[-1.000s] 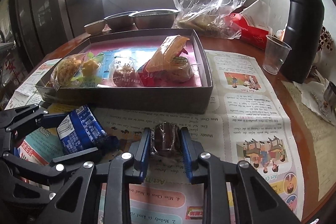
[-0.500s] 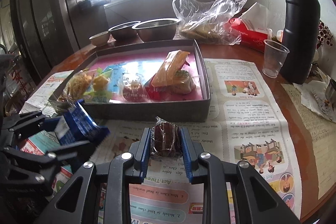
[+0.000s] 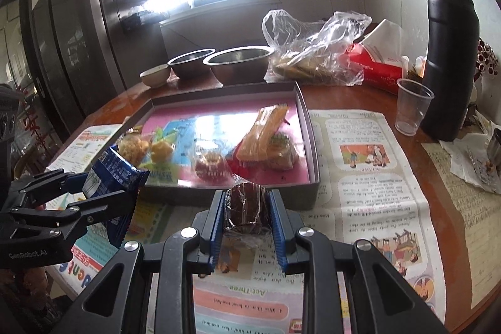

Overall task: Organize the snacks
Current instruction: 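Lift the blue packet with the left gripper while the right gripper carries the chocolate cake over the tray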

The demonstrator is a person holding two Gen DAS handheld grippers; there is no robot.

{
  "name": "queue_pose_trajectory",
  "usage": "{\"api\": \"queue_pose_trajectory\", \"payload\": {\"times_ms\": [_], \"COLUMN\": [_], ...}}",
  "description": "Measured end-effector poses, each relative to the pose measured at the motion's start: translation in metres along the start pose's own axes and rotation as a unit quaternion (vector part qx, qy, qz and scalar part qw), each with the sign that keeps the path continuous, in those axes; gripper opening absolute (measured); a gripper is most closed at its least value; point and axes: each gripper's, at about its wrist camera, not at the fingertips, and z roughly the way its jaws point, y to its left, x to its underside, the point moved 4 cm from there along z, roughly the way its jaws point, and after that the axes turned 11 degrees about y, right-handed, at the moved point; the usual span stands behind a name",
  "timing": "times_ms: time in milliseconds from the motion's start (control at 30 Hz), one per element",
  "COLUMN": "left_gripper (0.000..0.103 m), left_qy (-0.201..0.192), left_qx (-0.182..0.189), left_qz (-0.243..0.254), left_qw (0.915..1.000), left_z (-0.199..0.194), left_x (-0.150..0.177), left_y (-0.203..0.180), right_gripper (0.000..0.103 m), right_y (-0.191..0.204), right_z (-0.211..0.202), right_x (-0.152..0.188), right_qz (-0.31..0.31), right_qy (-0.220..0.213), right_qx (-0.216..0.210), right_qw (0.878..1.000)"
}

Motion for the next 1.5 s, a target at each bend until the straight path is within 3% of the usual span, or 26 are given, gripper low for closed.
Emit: {"api": "queue_pose_trajectory", "payload": {"times_ms": [700, 1500], "left_gripper": [0.059, 0.059], "left_qy": [-0.005, 0.008], "left_qx": [-0.004, -0.001], "left_qz": [-0.034, -0.033], "left_qw": [0.9994, 0.9994], "left_z": [0.028, 0.052], "left_x": [-0.037, -0.050], "left_y": [0.021, 0.018], "right_gripper": [0.028, 0.028], "right_y": [0.002, -0.014], "right_z": [0.027, 0.051], "right_x": [-0.043, -0.048], "right_qz": [-0.007, 0.014], "right_qy": [-0.011, 0.000], "right_qx": [-0.027, -0.028], "right_qw": [1.000, 0.999]}}
